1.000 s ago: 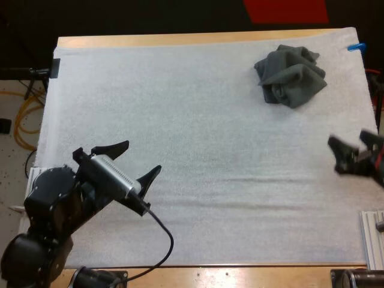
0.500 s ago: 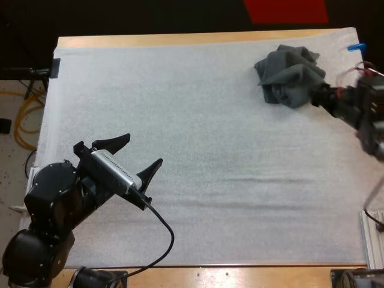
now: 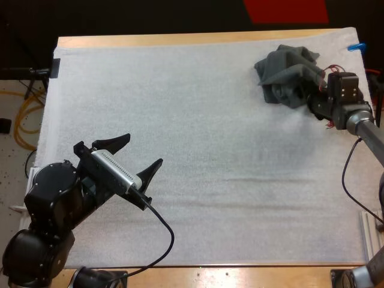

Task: Pick towel from pile fold and stack

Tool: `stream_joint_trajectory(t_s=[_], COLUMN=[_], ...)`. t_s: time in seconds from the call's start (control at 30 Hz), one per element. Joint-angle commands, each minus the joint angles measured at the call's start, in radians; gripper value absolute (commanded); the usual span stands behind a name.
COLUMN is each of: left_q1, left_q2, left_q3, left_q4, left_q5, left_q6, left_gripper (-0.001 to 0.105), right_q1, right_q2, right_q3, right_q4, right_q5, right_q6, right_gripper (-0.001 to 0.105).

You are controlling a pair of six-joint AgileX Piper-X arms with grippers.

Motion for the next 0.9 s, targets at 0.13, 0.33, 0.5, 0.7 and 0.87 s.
stream_joint_trajectory(t_s=[0.13,0.33,0.5,0.7,0.87], left_q1=[-0.003,-0.003,-0.003,-0.003,-0.003], left_q2=[0.003,0.003,0.003,0.003,0.003], left_q3=[-0.007,-0.007,-0.007,-0.007,-0.007], left_q4=[-0.016,-0.013,-0.013,-0.018,-0.018], left_q5=[0.008,0.008,0.008,0.008,0.013], left_q6=[-0.009,-0.009,-0.009,-0.009,-0.009], left_gripper=[0.071,0.071,0.071,0.071,0.071], right_q1=[0.0,0.005,0.044,0.082,0.09], right_q2=[-0.009,-0.044,-0.198,-0.423,-0.581], right_q3=[-0.01,-0.01,-0.01,-0.01,-0.01], right_q4=[-0.031,-0.066,-0.061,-0.061,-0.059], right_q5=[-0.051,-0.117,-0.107,-0.047,0.01], right_q6=[0.006,-0.022,-0.277,-0.536,-0.614], right_gripper=[0.001,0.001,0.001,0.001,0.001])
